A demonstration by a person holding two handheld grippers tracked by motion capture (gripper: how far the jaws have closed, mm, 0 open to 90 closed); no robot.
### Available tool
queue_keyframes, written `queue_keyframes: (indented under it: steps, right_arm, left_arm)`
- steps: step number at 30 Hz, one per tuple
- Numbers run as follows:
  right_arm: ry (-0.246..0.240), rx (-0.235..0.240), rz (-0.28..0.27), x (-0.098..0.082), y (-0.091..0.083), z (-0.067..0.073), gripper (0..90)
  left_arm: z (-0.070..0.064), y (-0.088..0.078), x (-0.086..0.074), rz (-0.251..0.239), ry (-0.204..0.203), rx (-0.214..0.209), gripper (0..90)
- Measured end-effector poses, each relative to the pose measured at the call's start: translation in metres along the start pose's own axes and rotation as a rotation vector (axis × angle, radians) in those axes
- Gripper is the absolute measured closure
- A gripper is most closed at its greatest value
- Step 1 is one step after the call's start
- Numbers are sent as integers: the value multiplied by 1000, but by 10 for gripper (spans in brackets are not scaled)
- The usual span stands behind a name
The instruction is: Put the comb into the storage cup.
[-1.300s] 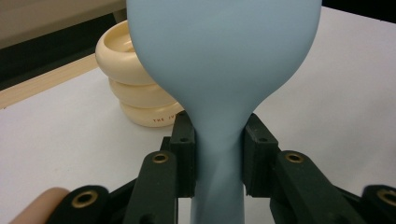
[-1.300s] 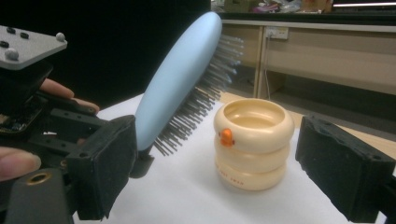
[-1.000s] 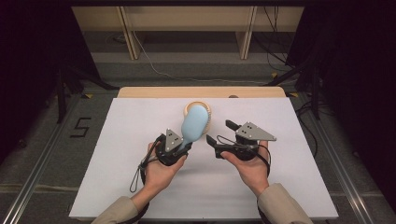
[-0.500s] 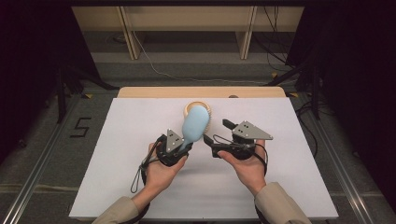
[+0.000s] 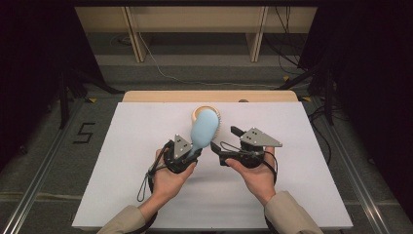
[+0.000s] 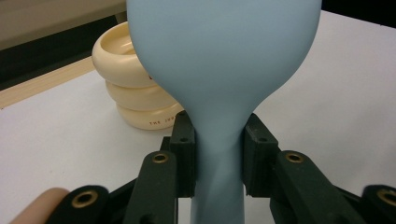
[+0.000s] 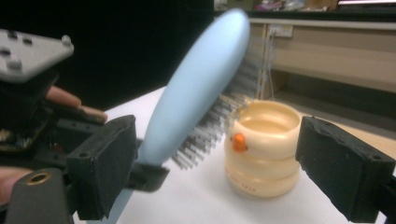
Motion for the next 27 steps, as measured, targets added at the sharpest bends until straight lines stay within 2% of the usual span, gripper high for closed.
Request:
queue_keyframes:
  steps: [7, 13, 17, 27]
  right_arm:
    - [23, 15, 56, -23, 6, 2, 141]
    - [38, 55, 101, -43, 14, 15, 149]
    - [52, 97, 136, -56, 21, 28, 149]
    - [67, 142, 172, -70, 35, 43, 158]
  left_arm:
    - [7, -3, 4, -12, -23, 4, 699]
    - [10, -4, 7, -20, -34, 2, 699]
    - [10, -4, 8, -24, -49, -6, 698]
    - [6, -2, 11, -26, -43, -21, 699]
Point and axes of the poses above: each handheld gripper's, and its own axes: y roughly forward along the jaws, x roughly out of its top, z roughly to its left, the point moved 9 cm from there along y, roughly forward along the jaws
